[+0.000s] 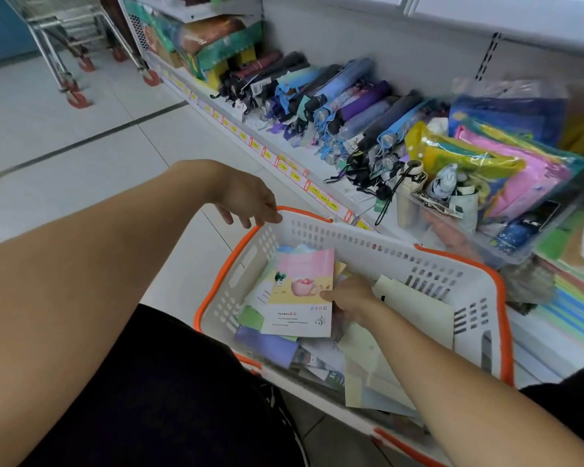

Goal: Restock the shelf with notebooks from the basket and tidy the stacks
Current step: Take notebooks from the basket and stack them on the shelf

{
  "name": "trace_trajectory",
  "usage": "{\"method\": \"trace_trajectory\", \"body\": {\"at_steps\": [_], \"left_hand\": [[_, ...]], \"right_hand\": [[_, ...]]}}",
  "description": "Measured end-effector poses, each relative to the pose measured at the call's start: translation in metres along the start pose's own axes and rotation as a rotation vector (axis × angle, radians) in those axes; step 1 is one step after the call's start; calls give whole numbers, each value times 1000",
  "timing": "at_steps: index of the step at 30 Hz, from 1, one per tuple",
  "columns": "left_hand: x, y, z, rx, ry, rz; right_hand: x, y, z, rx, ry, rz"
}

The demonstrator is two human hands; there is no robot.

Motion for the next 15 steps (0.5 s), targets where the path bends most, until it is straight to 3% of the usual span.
{"method": "trace_trajectory", "body": {"at_steps": [2,7,11,13,15], "left_hand": [[-3,1,1,6,-19,-7],[0,0,-10,96,-159,-20],[5,2,-12,481,16,26],[5,-9,-13,507,68,163],[6,-18,-18,411,34,274]], "right_hand": [[8,-13,-8,-281,-6,-206],[30,-43,-61,-718,-253,-394],[46,-29,-95,-909,-312,-505],[35,-19,-88,-792,-193,-340],[12,-15,-58,-504,-16,55]]}}
Point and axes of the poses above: each hand's wrist, its own x-axis away from the middle knuckle, its own y-axis out of the palm, z = x × y, the point moved 3 cm from there along -x, towards the middle knuckle, and after that the axes turned 5 degrees about y, right-handed, at the moved point
